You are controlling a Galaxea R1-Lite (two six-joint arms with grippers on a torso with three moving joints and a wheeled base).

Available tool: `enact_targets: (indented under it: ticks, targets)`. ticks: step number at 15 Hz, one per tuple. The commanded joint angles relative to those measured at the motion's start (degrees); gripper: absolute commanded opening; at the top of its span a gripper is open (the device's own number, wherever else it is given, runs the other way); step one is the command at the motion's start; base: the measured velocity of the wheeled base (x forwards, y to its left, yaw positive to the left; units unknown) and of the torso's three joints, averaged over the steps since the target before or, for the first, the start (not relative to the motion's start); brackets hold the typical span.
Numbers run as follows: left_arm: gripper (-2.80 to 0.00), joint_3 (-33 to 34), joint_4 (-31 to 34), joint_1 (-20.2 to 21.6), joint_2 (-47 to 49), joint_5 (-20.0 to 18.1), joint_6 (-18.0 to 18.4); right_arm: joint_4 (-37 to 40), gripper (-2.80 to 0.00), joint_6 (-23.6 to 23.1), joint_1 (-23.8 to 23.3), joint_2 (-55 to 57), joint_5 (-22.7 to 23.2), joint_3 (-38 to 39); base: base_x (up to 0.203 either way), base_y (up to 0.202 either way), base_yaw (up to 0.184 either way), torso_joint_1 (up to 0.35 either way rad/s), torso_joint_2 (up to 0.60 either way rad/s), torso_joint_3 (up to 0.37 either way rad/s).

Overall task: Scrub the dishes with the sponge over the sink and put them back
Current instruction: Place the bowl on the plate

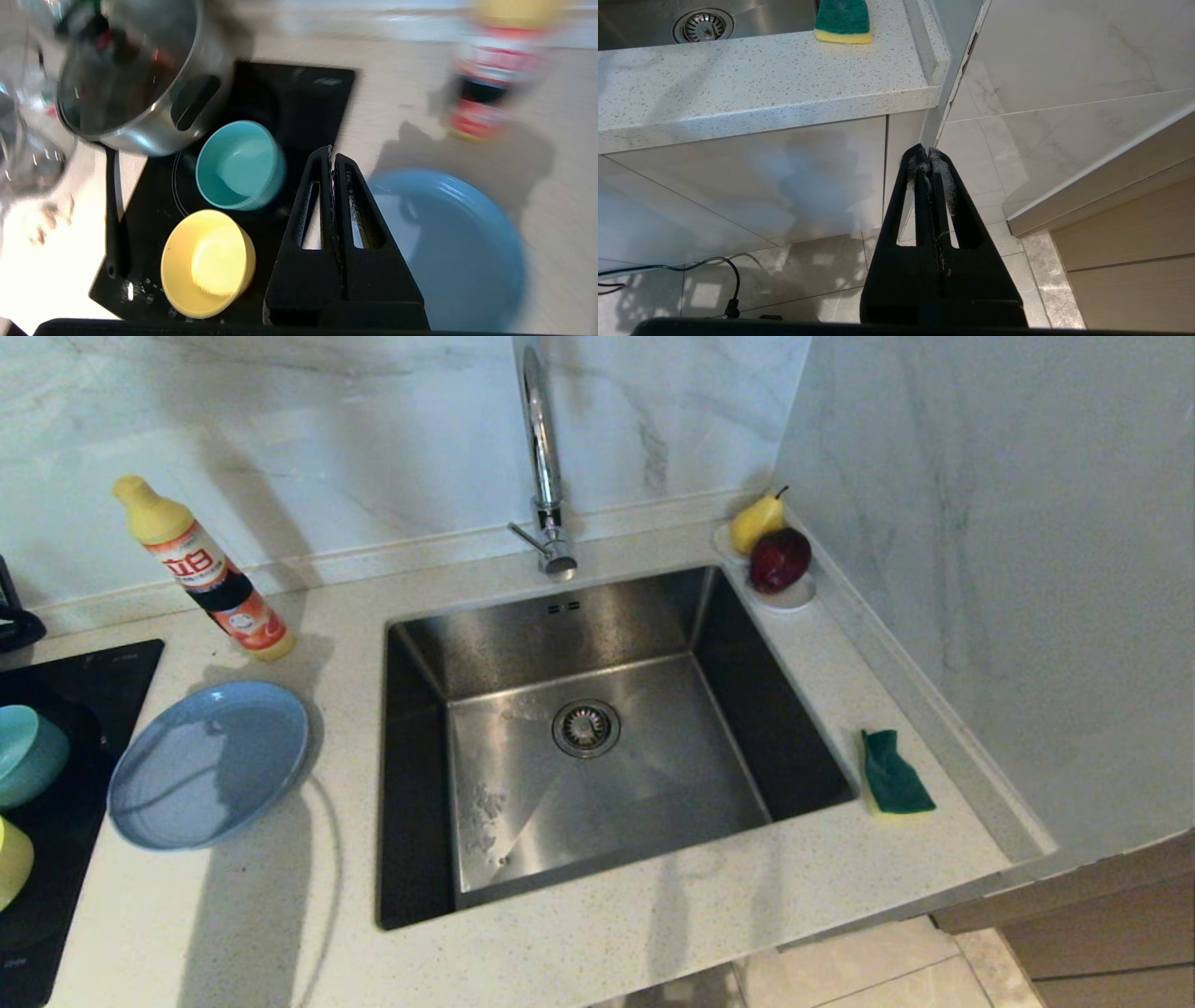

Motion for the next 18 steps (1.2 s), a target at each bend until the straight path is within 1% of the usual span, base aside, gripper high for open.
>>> enact_targets:
  ticks: [1, 3, 6, 9, 11, 14, 15, 16, 18]
  targets:
    - [-2.80, -3.99, 0.28, 8.33, 9.40, -4.61, -2.20, 0.00, -2.80, -0.05, 0.01, -0.01, 0.02, 0.01, 0.000, 0.000, 0.000, 0.000, 0.00, 0.000]
    - [-2.80, -4.87, 0.10, 13.66, 12.45, -9.20, -3.51, 0.00, -2.80, -0.05, 0.01, -0.01, 0.02, 0.01, 0.000, 0.000, 0.000, 0.000, 0.00, 0.000]
    - [-2.80, -4.87, 0.54, 18.77, 16.15, -15.65, -7.68, 0.00, -2.80, -0.05, 0.01, -0.01, 0.02, 0.01, 0.000, 0.000, 0.000, 0.000, 0.00, 0.000]
    - [-2.80, -4.41, 0.98, 21.41, 18.03, -21.68, -10.11, 0.00, -2.80, -0.05, 0.01, -0.01, 0.02, 0.01, 0.000, 0.000, 0.000, 0.000, 0.00, 0.000]
    - [-2.80, -4.35, 1.96, 22.93, 19.72, -25.46, -12.59, 0.00, -2.80, -0.05, 0.01, -0.01, 0.02, 0.01, 0.000, 0.000, 0.000, 0.000, 0.00, 0.000]
    - [-2.80, -2.85, 3.20, 24.60, 22.34, -28.61, -12.81, 0.00, -2.80, -0.05, 0.01, -0.01, 0.02, 0.01, 0.000, 0.000, 0.000, 0.000, 0.00, 0.000]
    - [-2.80, -2.72, 3.38, 24.82, 22.64, -28.89, -12.98, 0.00, -2.80, -0.05, 0.01, -0.01, 0.02, 0.01, 0.000, 0.000, 0.000, 0.000, 0.00, 0.000]
    - [0.00, -2.54, 3.44, 25.05, 22.88, -29.12, -13.33, 0.00, -2.80, -0.05, 0.01, -0.01, 0.02, 0.01, 0.000, 0.000, 0.000, 0.000, 0.00, 0.000]
    - [0.00, -2.54, 4.19, 25.08, 22.81, -29.56, -13.55, 0.00, -2.80, -0.05, 0.01, -0.01, 0.02, 0.01, 0.000, 0.000, 0.000, 0.000, 0.00, 0.000]
